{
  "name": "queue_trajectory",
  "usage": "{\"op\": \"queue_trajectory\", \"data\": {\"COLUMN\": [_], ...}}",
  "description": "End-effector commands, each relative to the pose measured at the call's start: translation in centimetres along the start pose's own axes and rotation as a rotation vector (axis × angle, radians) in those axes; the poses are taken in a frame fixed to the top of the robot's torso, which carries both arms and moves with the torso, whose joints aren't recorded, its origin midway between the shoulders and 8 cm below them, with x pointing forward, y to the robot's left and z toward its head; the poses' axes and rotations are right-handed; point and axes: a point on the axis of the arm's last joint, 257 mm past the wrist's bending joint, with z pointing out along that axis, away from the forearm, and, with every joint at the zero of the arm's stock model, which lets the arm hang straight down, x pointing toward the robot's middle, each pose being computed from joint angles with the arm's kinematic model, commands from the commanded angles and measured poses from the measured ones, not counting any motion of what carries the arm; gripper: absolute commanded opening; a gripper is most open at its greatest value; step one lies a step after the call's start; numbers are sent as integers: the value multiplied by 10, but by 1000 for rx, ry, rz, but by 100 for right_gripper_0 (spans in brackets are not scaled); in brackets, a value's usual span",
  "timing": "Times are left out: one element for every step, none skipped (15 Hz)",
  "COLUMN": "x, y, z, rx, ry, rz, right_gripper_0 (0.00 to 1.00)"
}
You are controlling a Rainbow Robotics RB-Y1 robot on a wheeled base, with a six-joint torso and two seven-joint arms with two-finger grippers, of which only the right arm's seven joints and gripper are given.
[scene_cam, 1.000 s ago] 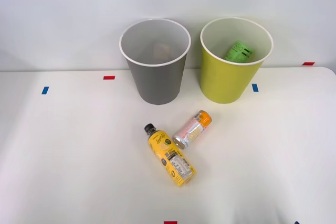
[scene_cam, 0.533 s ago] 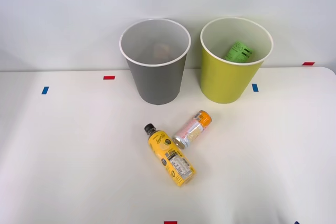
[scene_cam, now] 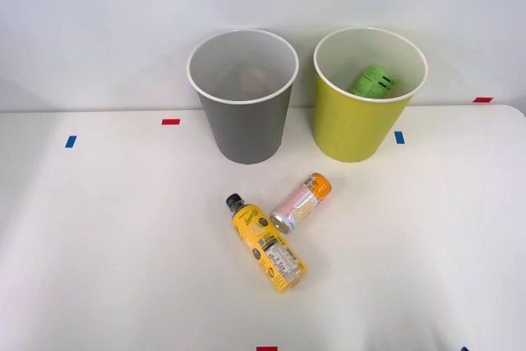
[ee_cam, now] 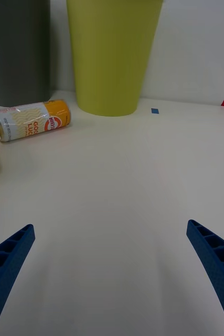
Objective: Put cans in the gray bin, plastic bottles in the light green bin
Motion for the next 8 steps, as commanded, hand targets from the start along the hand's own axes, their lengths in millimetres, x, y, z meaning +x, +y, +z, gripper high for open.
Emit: {"op": "queue_trajectory", "data": {"x": [0,0,0,0,0,0,0,0], "y": [0,0,0,0,0,0,0,0], "z": [0,0,0,0,0,0,0,0], "rx": [0,0,0,0,0,0,0,0], "ry": [0,0,0,0,0,0,0,0], "rz": [0,0,0,0,0,0,0,0], "right_gripper_0": [100,100,100,100,100,100,100,100]}}
